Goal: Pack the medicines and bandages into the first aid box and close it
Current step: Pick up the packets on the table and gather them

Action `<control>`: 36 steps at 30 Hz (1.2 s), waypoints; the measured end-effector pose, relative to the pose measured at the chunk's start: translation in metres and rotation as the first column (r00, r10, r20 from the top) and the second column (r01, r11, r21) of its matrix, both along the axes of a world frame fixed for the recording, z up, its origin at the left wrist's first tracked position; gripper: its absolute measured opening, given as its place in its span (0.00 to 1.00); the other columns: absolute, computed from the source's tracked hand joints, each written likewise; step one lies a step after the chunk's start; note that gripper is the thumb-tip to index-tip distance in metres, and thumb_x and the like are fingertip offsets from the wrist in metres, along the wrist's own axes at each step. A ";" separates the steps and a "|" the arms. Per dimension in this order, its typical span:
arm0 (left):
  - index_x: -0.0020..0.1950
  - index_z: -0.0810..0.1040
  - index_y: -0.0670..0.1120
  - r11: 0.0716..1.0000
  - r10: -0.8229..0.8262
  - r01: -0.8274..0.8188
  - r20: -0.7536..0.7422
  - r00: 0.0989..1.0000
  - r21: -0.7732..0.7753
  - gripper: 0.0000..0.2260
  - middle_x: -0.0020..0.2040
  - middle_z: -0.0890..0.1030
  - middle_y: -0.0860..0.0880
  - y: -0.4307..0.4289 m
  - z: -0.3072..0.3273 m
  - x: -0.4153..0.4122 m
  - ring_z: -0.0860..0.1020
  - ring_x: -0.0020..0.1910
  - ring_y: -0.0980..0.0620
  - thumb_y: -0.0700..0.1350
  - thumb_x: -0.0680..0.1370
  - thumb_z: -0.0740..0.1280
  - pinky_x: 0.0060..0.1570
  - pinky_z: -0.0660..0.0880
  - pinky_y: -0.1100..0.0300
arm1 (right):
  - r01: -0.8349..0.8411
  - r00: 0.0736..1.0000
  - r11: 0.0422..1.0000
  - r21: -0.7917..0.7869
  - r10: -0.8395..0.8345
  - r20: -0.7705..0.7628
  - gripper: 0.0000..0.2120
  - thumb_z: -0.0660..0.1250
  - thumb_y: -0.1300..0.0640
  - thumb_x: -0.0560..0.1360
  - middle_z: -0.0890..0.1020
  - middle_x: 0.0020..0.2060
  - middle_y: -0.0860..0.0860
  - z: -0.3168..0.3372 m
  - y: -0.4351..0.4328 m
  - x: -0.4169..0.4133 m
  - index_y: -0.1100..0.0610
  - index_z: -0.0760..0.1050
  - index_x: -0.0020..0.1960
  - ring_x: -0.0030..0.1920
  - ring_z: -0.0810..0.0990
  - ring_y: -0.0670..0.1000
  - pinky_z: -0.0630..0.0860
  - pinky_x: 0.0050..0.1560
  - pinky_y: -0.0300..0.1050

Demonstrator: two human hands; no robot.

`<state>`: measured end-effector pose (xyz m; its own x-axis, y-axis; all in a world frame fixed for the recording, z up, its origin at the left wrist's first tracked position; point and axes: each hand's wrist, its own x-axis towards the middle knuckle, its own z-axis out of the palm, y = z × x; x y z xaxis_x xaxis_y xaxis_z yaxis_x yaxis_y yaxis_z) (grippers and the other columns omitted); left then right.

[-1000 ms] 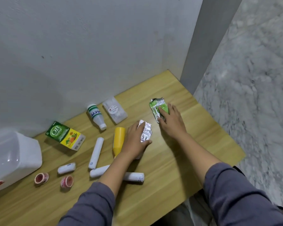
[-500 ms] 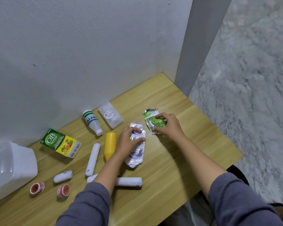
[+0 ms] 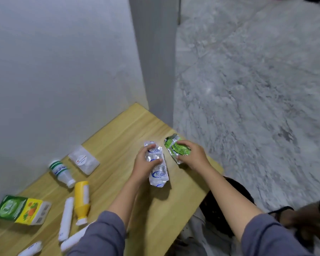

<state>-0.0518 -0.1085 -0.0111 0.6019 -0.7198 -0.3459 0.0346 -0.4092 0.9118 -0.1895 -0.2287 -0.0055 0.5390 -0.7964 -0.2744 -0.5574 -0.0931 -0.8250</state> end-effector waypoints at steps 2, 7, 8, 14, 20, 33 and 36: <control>0.59 0.77 0.52 0.993 -0.116 0.117 0.017 0.993 -0.032 0.23 0.63 0.77 0.40 -0.037 0.004 -0.029 0.78 0.61 0.40 0.39 0.66 0.75 0.64 0.75 0.44 | 0.125 0.992 0.992 -0.003 -0.125 -0.002 0.23 0.72 0.65 0.65 0.80 0.58 0.55 0.002 -0.016 -0.040 0.54 0.77 0.60 0.57 0.78 0.52 0.67 0.45 0.29; 0.65 0.75 0.43 0.918 -0.389 0.391 0.047 0.920 -0.071 0.24 0.65 0.76 0.43 -0.123 0.000 -0.118 0.77 0.62 0.45 0.30 0.71 0.72 0.65 0.73 0.54 | 0.462 0.887 0.887 0.007 -0.462 0.003 0.21 0.71 0.66 0.68 0.80 0.58 0.56 -0.007 -0.040 -0.150 0.57 0.76 0.60 0.57 0.78 0.54 0.70 0.51 0.34; 0.66 0.75 0.42 0.892 -0.442 0.446 0.062 0.895 -0.071 0.24 0.64 0.75 0.45 -0.136 -0.004 -0.138 0.76 0.63 0.47 0.30 0.71 0.72 0.66 0.72 0.57 | 0.517 0.856 0.856 0.009 -0.517 -0.008 0.20 0.70 0.66 0.69 0.80 0.59 0.56 -0.014 -0.042 -0.171 0.57 0.76 0.59 0.60 0.77 0.54 0.68 0.53 0.36; 0.67 0.73 0.37 0.695 -0.715 0.718 0.134 0.687 0.030 0.24 0.63 0.74 0.40 -0.180 -0.055 -0.241 0.72 0.60 0.53 0.34 0.71 0.71 0.54 0.67 0.72 | 0.642 0.761 0.766 0.031 -0.631 -0.151 0.17 0.68 0.64 0.71 0.80 0.57 0.57 -0.081 -0.044 -0.255 0.57 0.76 0.59 0.56 0.78 0.55 0.70 0.48 0.42; 0.68 0.72 0.38 0.546 -0.831 0.778 0.078 0.551 0.312 0.23 0.65 0.71 0.39 -0.180 -0.159 -0.263 0.72 0.66 0.42 0.32 0.73 0.66 0.61 0.68 0.59 | 0.594 0.780 0.797 0.107 -0.540 -0.316 0.19 0.68 0.65 0.71 0.78 0.61 0.58 -0.178 -0.028 -0.286 0.59 0.74 0.62 0.61 0.75 0.57 0.71 0.58 0.45; 0.78 0.61 0.47 0.384 -0.884 0.799 -0.064 0.462 0.464 0.31 0.79 0.58 0.42 -0.176 -0.268 -0.265 0.56 0.79 0.45 0.38 0.77 0.68 0.67 0.64 0.58 | 0.633 0.765 0.721 0.283 -0.525 -0.374 0.21 0.64 0.56 0.76 0.73 0.67 0.55 -0.279 -0.024 -0.294 0.54 0.69 0.68 0.66 0.72 0.56 0.72 0.65 0.52; 0.79 0.59 0.44 0.366 -0.894 0.804 -0.061 0.444 0.469 0.30 0.81 0.54 0.43 -0.175 -0.260 -0.268 0.50 0.81 0.49 0.40 0.79 0.67 0.72 0.57 0.59 | 0.640 0.759 0.702 0.312 -0.515 -0.399 0.22 0.63 0.54 0.77 0.71 0.69 0.54 -0.271 -0.023 -0.296 0.53 0.66 0.70 0.68 0.69 0.55 0.71 0.65 0.51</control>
